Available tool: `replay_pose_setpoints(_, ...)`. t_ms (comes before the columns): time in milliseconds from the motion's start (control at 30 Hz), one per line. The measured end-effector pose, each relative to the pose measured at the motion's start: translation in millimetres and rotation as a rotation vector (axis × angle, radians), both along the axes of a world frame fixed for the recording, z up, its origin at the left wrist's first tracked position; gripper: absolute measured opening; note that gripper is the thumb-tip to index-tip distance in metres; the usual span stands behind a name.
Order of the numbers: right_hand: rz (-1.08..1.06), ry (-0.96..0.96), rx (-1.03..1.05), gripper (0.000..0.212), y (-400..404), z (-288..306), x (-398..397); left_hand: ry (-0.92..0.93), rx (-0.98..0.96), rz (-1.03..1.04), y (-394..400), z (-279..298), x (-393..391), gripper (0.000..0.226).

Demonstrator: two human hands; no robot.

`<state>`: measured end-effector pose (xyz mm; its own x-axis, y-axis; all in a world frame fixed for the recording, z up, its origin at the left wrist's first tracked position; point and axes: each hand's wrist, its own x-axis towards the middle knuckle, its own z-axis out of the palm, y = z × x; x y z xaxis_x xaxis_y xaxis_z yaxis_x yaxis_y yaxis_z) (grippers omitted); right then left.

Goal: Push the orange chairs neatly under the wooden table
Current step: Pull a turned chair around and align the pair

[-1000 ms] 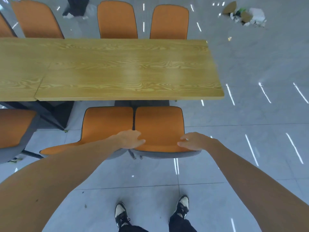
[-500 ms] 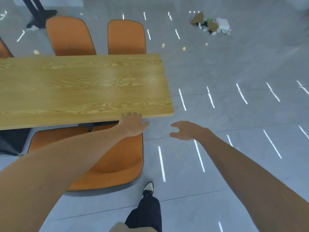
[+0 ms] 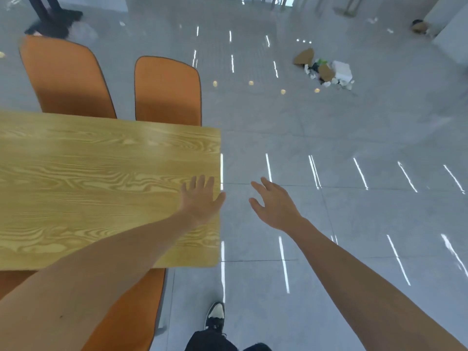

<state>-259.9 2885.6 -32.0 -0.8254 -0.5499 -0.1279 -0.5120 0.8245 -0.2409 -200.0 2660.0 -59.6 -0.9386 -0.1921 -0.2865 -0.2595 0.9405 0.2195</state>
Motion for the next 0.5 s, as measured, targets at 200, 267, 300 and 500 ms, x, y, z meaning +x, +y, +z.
replay_pose_setpoints(200, 0.066, -0.016, -0.011, 0.056, -11.3, -5.8, -139.9, -0.023, 0.002, 0.134, -11.5, -3.0, -109.0, 0.076)
replay_pose_setpoints(267, 0.108, -0.067, 0.02, 0.059, -19.7, -14.3, -190.9, -0.049, 0.008, 0.181, -16.4, -10.0, -144.8, 0.074)
replay_pose_setpoints(300, 0.131, -0.101, 0.048, 0.061, -25.0, -19.1, -216.3, -0.07, 0.012, 0.208, -17.8, -12.8, -162.6, 0.073)
replay_pose_setpoints(500, 0.272, -0.316, 0.146, 0.068, -66.7, -26.7, -360.6, -0.245, 0.1, 0.404, -33.4, -10.3, -261.4, 0.066)
